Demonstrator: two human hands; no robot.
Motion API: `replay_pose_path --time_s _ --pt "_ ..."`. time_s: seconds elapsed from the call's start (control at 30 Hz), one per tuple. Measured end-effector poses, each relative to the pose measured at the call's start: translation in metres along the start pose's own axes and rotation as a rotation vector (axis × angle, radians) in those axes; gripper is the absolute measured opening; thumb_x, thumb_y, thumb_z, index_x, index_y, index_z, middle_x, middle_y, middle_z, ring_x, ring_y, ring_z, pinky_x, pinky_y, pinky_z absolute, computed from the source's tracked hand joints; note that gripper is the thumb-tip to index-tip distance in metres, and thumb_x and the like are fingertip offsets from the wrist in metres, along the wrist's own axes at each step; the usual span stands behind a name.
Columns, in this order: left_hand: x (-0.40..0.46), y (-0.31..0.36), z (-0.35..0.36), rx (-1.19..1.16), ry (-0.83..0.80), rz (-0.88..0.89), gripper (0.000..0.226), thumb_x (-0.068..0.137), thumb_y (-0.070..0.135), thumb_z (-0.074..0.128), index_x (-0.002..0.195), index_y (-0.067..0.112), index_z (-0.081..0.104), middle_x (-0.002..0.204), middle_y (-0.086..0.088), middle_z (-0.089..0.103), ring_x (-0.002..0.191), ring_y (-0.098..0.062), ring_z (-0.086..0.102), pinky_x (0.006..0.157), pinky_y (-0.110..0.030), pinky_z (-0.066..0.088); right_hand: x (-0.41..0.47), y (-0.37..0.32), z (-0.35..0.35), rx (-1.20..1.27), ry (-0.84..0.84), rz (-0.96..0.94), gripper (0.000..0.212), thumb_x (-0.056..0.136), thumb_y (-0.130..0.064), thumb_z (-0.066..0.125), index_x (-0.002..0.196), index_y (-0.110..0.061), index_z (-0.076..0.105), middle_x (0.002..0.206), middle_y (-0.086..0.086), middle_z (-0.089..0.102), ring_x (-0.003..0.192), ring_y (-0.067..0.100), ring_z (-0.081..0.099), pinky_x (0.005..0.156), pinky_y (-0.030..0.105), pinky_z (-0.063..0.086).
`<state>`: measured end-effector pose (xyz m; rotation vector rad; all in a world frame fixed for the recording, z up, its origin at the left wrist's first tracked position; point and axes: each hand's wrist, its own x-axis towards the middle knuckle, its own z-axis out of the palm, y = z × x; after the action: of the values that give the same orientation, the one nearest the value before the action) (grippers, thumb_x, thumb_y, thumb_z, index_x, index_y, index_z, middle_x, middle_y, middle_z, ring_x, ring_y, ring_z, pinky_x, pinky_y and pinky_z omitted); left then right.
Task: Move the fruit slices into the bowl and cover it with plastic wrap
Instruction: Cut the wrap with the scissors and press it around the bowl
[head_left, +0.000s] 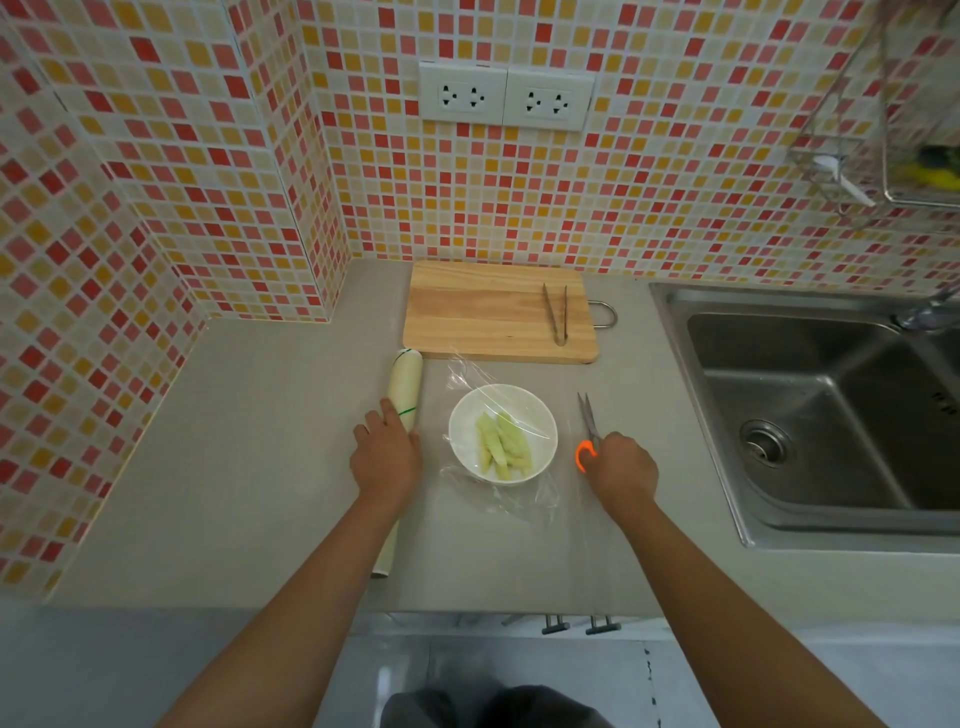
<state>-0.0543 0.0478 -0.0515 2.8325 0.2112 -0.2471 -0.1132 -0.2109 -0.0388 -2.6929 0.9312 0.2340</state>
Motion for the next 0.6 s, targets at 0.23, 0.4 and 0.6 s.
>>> replay_pose_path --time_s 0.23,0.4,0.6 --pt "0.002 -0.004 0.003 0.033 0.052 -0.007 0.068 0.096 0.045 0.041 0.149 0.007 0.02 0.136 -0.015 0.042 0.121 -0.032 0.043 0.089 -0.044 0.043 0.002 0.001 -0.006 -0.101 0.014 -0.044 0.027 0.087 -0.031 0.055 0.098 -0.007 0.062 0.099 0.01 0.068 0.091 0.029 0.066 0.068 0.028 0.043" --pt "0.005 -0.004 -0.001 -0.022 0.068 -0.022 0.066 0.096 0.043 0.041 0.148 0.006 0.023 0.138 -0.018 0.04 0.121 -0.035 0.042 0.087 -0.046 0.044 0.005 -0.002 -0.013 -0.167 0.045 -0.072 0.022 0.086 -0.025 0.054 0.099 -0.01 0.061 0.1 0.008 0.067 0.09 0.029 0.066 0.065 0.027 0.039" --pt "0.007 0.017 -0.017 -0.42 0.272 0.21 0.039 0.098 0.03 0.046 0.125 0.004 0.055 0.112 -0.017 0.056 0.105 -0.033 0.052 0.083 -0.043 0.047 0.014 -0.018 -0.018 0.418 0.209 -0.155 0.036 0.096 -0.031 0.047 0.074 -0.003 0.056 0.074 0.014 0.06 0.072 0.032 0.059 0.062 0.032 0.04"
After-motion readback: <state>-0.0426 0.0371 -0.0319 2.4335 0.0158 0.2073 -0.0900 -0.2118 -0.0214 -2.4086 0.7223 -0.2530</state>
